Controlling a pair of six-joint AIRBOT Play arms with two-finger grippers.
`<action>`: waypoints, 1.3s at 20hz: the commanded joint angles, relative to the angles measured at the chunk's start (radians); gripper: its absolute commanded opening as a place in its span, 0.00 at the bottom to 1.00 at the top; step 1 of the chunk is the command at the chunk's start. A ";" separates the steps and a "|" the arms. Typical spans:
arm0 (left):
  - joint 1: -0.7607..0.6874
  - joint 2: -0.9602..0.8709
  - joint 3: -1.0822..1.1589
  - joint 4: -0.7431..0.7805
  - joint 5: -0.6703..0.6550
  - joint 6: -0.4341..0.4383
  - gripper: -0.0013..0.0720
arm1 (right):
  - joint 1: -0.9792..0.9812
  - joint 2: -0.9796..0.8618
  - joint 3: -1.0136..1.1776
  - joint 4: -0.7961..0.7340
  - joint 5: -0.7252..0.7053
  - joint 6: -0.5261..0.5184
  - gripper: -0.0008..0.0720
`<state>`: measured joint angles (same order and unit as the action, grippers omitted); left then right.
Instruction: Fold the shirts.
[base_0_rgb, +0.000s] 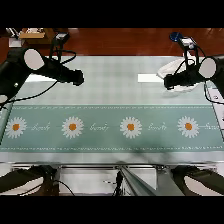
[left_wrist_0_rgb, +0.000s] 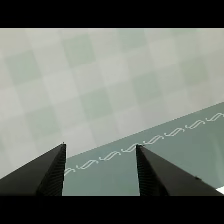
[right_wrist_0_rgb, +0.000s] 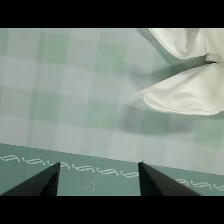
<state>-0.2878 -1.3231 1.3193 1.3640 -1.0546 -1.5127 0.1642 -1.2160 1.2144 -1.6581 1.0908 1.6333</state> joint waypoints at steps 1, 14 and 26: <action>0.001 -0.001 0.000 0.000 0.000 0.000 0.73 | 0.000 0.000 0.000 0.000 0.000 0.000 0.73; 0.001 -0.001 0.000 0.000 0.000 0.000 0.73 | 0.000 0.000 0.000 0.000 0.000 0.000 0.73; 0.001 -0.045 0.000 0.002 0.053 0.000 0.73 | -0.158 -0.084 0.038 -0.364 -0.494 0.401 0.74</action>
<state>-0.2878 -1.3518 1.3193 1.3643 -1.0161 -1.5127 0.0895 -1.2495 1.2278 -1.8664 0.7673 1.8164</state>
